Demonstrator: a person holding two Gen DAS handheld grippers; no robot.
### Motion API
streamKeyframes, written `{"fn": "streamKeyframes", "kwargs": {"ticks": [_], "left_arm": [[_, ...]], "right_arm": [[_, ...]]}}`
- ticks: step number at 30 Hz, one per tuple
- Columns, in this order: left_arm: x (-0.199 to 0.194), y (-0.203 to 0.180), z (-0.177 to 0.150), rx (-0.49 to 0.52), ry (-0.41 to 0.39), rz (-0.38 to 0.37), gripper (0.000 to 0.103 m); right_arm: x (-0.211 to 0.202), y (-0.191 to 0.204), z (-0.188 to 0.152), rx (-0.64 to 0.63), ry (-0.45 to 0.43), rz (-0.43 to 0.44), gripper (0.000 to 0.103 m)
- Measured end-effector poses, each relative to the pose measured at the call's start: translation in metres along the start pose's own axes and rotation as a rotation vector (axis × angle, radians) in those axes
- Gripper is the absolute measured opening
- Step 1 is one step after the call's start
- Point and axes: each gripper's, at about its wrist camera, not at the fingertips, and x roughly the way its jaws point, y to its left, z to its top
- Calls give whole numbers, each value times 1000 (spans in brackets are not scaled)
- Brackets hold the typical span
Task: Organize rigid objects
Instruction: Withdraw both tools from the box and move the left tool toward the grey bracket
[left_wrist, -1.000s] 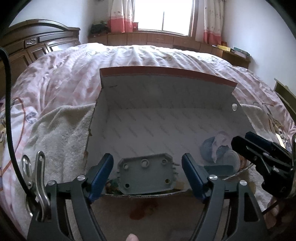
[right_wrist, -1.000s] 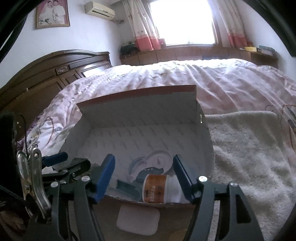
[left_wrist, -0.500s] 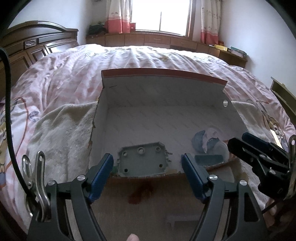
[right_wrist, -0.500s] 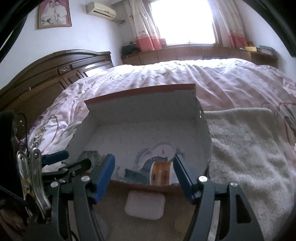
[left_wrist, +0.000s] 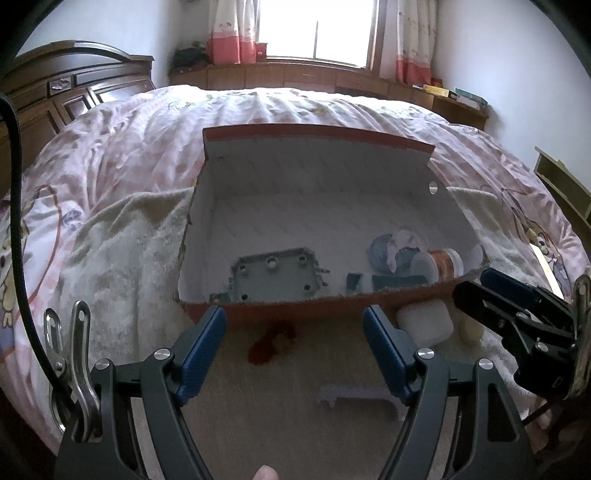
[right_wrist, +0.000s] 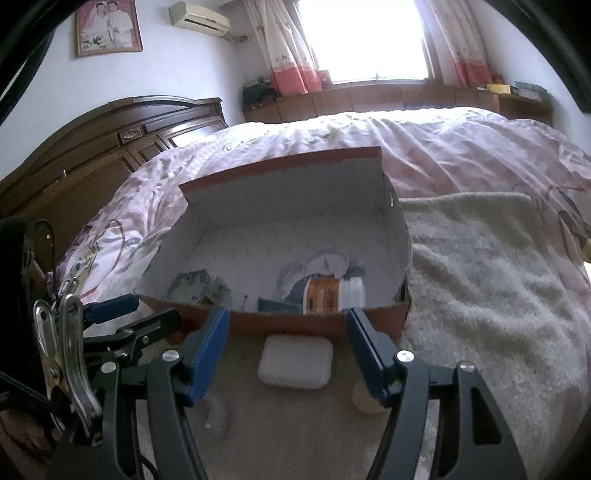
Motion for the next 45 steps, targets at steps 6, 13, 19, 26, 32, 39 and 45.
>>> {"fn": "streamKeyframes", "kwargs": {"ticks": [6, 13, 19, 26, 32, 39, 45], "left_arm": [[-4, 0, -9, -10, 11, -1, 78], [-6, -2, -18, -10, 27, -3, 78], [-8, -1, -28, -4, 44, 0, 78], [-4, -1, -41, 3, 81, -8, 78], [2, -9, -46, 30, 107, -67, 78], [14, -27, -52, 97, 144, -156, 82], [22, -33, -52, 117, 146, -155, 86]], "right_arm": [[-5, 1, -10, 1, 20, -3, 69], [-12, 2, -25, -1, 47, -8, 69], [-19, -3, -39, -3, 69, -26, 69], [-23, -6, -51, -17, 93, -41, 69], [-23, -5, -62, -37, 120, -50, 69], [-17, -13, -71, -20, 154, -65, 69], [-13, -20, -74, 3, 163, -63, 69]]}}
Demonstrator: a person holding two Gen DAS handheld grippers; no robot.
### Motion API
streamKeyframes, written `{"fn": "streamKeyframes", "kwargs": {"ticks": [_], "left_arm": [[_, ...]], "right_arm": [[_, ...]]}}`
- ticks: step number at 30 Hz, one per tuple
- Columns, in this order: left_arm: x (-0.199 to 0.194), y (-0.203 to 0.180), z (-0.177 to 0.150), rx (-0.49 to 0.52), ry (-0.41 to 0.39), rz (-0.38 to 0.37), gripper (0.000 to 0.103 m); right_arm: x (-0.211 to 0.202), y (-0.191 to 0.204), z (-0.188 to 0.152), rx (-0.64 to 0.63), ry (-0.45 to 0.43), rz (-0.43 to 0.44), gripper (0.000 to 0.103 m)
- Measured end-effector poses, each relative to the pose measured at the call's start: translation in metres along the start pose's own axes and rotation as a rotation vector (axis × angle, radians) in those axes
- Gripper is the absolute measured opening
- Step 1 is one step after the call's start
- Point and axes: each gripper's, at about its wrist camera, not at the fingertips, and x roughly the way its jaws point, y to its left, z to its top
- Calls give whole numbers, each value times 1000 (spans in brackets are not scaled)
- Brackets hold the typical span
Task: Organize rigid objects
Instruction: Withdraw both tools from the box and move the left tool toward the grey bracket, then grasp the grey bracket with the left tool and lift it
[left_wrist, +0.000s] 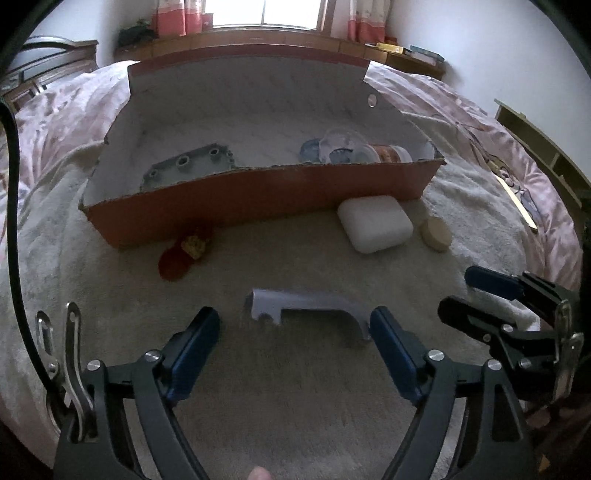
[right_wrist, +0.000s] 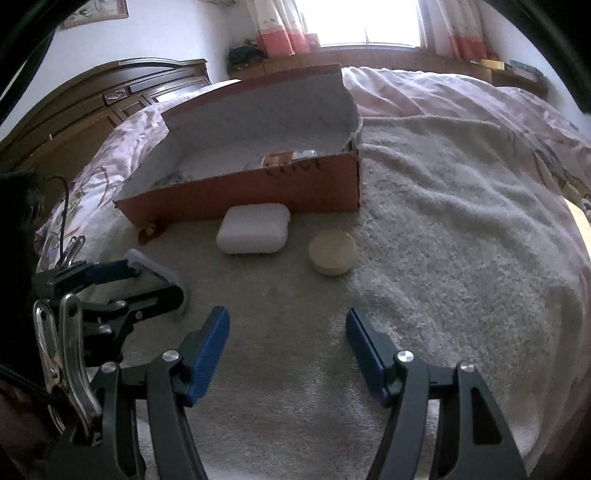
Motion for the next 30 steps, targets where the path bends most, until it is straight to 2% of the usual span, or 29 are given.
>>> {"fn": "streamKeyframes", "kwargs": {"ticks": [6, 17, 23, 27, 30], "left_arm": [[-4, -6, -2, 29, -3, -8, 86], [-7, -8, -7, -16, -2, -15, 86], [-1, -12, -14, -41, 0, 16, 86], [-1, -9, -14, -87, -8, 24, 86], [-1, -12, -15, -55, -2, 49, 84]], "right_arm": [[2, -1, -2, 4, 3, 2, 69], [3, -1, -2, 10, -1, 5, 70], [4, -3, -5, 12, -12, 13, 72], [5, -3, -5, 13, -16, 36, 79], [6, 0, -6, -1, -18, 33, 81]]}}
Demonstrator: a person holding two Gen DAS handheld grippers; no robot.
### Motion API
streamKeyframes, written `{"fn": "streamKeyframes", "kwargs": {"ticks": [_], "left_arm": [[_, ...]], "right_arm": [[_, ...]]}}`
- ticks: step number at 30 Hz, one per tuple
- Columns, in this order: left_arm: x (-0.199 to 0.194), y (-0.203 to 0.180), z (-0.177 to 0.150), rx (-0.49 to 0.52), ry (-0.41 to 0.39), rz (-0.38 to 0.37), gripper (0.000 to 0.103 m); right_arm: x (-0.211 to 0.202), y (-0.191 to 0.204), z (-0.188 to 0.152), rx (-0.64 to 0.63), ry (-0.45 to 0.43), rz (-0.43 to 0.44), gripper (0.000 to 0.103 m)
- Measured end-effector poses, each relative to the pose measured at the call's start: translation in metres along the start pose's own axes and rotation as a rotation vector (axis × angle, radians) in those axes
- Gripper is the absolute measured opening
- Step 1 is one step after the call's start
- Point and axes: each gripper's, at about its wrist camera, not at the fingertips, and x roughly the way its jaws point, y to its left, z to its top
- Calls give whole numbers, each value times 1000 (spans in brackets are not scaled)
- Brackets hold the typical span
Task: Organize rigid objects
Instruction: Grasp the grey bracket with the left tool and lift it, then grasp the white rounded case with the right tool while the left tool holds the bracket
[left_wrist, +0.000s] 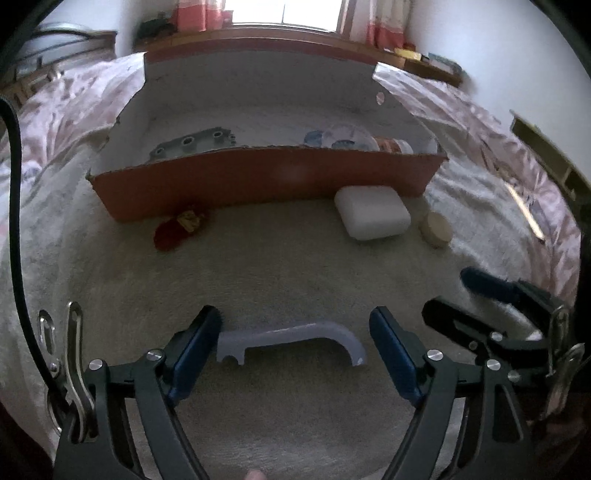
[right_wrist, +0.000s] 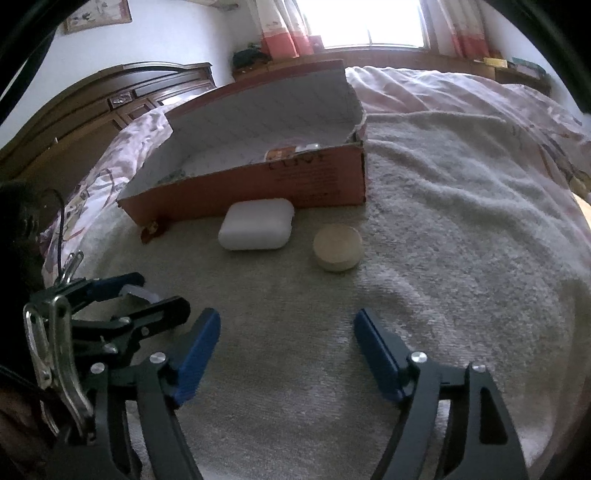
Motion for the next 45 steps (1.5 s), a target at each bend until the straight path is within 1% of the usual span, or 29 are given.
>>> {"fn": "streamKeyframes", "kwargs": {"ticks": [1, 3, 8, 9, 10, 11, 17, 22, 24, 27, 33, 37, 41, 45], "left_arm": [[0, -3, -2, 27, 6, 19, 83], [-1, -6, -4, 48, 11, 36, 82], [-1, -6, -7, 57, 6, 49, 81], [-1, -7, -7, 59, 3, 51, 80], [-1, -7, -8, 62, -3, 56, 77], [-2, -8, -8, 65, -7, 58, 77], [-7, 1, -8, 30, -22, 50, 77], [-12, 24, -5, -34, -55, 118, 77], [-11, 33, -6, -62, -55, 129, 77], [-9, 44, -9, -102, -49, 134, 77], [-8, 41, -13, -77, -73, 158, 77], [-8, 43, -13, -82, -79, 149, 77], [-8, 43, -14, -77, -82, 153, 77], [-7, 42, -14, -76, -83, 153, 77]], "right_arm": [[0, 0, 0, -1, -1, 1, 81], [0, 0, 0, 0, -3, 4, 81], [0, -1, -1, 8, -10, 15, 83], [0, -1, -2, 7, -11, 15, 83], [0, -1, -2, 6, -12, 15, 83], [0, -1, -2, 4, -13, 14, 83], [1, 0, -2, 0, -19, 14, 84], [1, 3, -1, -2, -17, -8, 84], [2, 5, 1, 2, -10, -23, 85], [5, 11, 9, -9, -8, -20, 85], [17, 23, 31, -26, -13, -12, 85], [29, 27, 44, -17, -8, -18, 85], [41, 33, 53, -31, -1, -50, 85], [50, 34, 54, -46, 11, -77, 85]]}}
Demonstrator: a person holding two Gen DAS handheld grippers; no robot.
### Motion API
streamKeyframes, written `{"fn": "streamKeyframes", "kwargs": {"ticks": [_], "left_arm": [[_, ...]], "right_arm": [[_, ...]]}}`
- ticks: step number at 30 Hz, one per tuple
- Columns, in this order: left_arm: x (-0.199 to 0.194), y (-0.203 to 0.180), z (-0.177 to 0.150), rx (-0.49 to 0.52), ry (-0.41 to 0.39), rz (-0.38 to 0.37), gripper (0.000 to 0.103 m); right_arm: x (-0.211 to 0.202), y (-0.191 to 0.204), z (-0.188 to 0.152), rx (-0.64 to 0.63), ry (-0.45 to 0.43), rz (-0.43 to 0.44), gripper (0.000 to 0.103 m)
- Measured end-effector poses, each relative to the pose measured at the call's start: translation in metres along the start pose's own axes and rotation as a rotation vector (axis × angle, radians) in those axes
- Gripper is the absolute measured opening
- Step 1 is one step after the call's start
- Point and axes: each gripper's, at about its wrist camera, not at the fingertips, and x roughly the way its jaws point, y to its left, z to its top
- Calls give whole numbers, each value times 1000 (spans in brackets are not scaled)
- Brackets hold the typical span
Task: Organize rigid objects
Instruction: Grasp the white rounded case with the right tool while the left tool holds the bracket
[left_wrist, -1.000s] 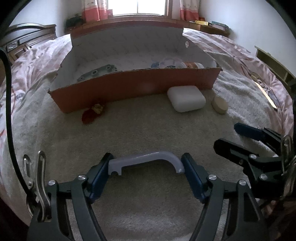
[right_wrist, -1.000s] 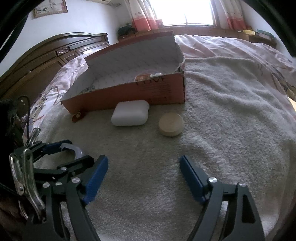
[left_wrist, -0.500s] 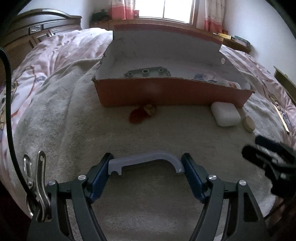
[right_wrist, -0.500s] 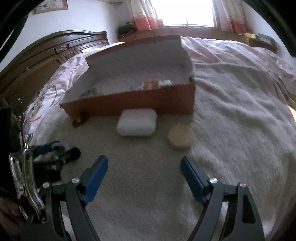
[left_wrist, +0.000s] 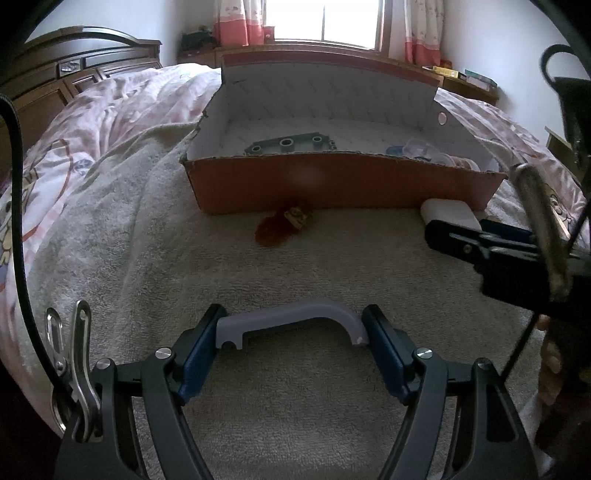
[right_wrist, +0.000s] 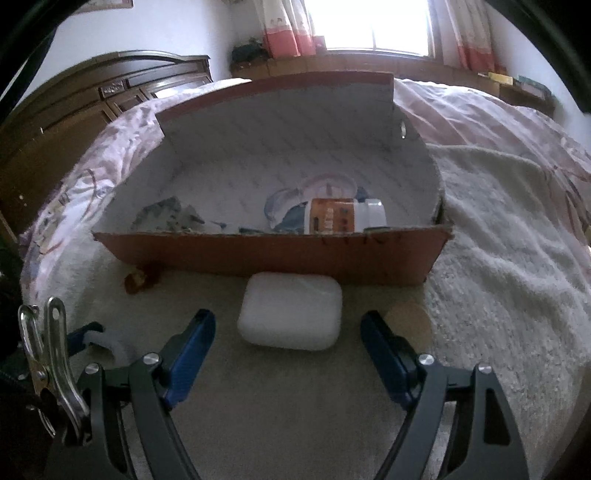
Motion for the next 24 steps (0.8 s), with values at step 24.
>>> {"fn": "streamKeyframes", "kwargs": {"ticks": [24], "left_arm": [[0, 0, 0, 2, -1, 2, 77]], "right_arm": [[-10, 8, -18, -31, -4, -65, 61]]}}
